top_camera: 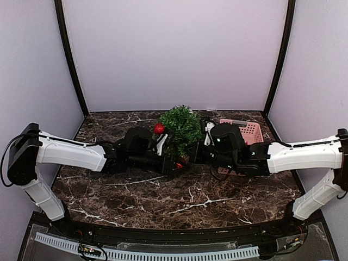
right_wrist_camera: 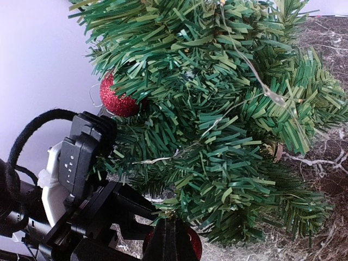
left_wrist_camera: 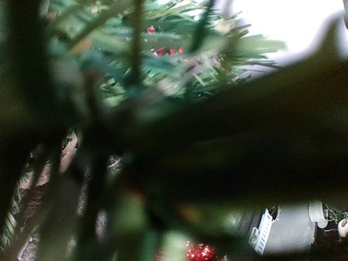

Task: Decorate the small christmas tree
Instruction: Hang the ornament ball on the branch.

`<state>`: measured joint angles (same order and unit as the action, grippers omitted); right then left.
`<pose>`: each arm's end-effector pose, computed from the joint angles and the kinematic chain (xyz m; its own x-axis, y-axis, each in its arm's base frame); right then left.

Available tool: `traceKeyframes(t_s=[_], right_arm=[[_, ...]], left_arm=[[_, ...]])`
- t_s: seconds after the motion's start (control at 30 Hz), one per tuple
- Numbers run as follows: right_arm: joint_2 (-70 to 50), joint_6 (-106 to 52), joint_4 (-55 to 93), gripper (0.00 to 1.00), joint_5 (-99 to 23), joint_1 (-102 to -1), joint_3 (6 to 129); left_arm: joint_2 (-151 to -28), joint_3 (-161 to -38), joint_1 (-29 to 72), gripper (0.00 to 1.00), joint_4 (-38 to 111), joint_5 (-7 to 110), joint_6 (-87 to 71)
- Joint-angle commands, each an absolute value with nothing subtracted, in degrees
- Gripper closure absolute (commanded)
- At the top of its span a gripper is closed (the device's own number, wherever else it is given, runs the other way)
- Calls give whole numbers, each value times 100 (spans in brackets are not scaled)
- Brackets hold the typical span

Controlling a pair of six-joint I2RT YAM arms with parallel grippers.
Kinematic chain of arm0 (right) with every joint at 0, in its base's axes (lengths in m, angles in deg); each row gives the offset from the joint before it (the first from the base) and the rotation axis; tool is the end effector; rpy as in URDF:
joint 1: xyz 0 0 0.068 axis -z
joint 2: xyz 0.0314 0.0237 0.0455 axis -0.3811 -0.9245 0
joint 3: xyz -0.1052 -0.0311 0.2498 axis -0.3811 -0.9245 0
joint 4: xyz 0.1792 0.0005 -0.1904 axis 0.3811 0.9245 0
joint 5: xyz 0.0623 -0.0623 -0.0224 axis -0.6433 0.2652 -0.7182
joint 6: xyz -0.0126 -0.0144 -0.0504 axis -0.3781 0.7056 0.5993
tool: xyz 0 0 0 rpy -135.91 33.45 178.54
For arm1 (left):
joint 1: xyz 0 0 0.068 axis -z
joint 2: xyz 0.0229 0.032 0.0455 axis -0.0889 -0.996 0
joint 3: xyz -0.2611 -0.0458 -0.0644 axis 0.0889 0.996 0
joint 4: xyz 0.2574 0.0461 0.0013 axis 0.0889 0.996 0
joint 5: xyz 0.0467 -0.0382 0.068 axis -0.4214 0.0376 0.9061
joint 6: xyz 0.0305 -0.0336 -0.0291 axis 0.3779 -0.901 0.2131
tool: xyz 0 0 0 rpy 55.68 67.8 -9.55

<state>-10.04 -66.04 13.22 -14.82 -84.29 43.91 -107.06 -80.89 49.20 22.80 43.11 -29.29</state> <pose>0.1605 0.2797 0.2655 -0.6552 0.2374 -0.7171 -0.3760 0.7209 0.5822 0.2014 -0.2977 0.2232 -0.7013 0.0907 -0.7070 0.6562 0.4694 -0.5907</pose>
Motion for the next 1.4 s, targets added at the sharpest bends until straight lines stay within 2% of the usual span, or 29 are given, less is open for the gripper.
traceKeyframes(t_s=[0.0,1.37], right_arm=[[-1068,-6611,1213,100,-1346,-8487,4496],[-1383,-6183,1426,100,-922,-8489,5057]], left_arm=[[-10753,-8147,4961,62,2274,4393,-2955],[-10560,-8180,4949,61,2291,5106,-2796]])
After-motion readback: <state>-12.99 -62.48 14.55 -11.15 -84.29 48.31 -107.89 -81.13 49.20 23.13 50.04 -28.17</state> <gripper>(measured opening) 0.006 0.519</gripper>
